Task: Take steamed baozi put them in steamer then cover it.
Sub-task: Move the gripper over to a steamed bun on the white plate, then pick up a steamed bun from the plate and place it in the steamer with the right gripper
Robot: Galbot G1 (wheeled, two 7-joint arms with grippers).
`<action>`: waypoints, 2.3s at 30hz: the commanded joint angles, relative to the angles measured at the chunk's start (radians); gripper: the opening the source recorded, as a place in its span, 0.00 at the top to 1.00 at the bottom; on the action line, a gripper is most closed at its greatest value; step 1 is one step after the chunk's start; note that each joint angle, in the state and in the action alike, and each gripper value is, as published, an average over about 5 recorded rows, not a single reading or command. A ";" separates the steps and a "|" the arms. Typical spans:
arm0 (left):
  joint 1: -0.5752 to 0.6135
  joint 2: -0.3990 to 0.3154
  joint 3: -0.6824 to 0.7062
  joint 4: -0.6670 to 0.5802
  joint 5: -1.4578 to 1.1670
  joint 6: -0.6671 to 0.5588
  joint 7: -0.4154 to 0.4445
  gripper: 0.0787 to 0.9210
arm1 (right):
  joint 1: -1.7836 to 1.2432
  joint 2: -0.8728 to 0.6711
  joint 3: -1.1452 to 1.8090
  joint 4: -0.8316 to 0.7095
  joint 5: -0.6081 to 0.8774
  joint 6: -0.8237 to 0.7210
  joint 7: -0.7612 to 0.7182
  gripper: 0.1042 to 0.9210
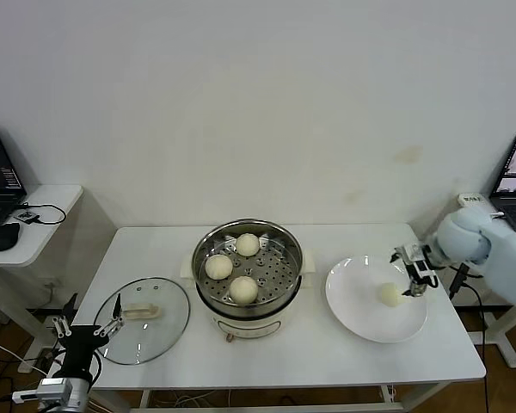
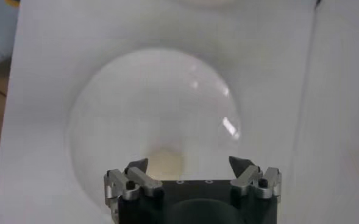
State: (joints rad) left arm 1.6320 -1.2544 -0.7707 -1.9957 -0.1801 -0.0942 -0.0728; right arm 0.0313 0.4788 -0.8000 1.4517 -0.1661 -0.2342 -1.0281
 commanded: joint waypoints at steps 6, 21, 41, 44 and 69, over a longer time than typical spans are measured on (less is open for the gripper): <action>0.008 0.003 -0.015 0.001 -0.005 0.000 0.001 0.12 | -0.202 0.072 0.154 -0.186 -0.118 0.009 0.021 0.12; 0.006 -0.001 -0.019 0.008 -0.006 -0.001 0.002 0.12 | -0.216 0.188 0.169 -0.272 -0.119 0.021 0.041 0.14; 0.006 -0.013 -0.014 0.010 -0.003 -0.004 0.001 0.12 | -0.216 0.213 0.191 -0.289 -0.129 0.008 0.044 0.41; 0.006 -0.013 -0.015 0.009 -0.004 -0.005 0.001 0.12 | -0.198 0.202 0.194 -0.272 -0.119 0.006 0.039 0.44; -0.013 0.002 0.001 0.011 -0.015 -0.008 0.001 0.12 | 0.642 0.281 -0.349 0.099 0.513 -0.280 0.096 0.43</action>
State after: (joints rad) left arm 1.6199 -1.2514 -0.7710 -1.9837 -0.1940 -0.1015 -0.0722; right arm 0.3902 0.6440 -0.9537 1.4536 0.0920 -0.3986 -0.9880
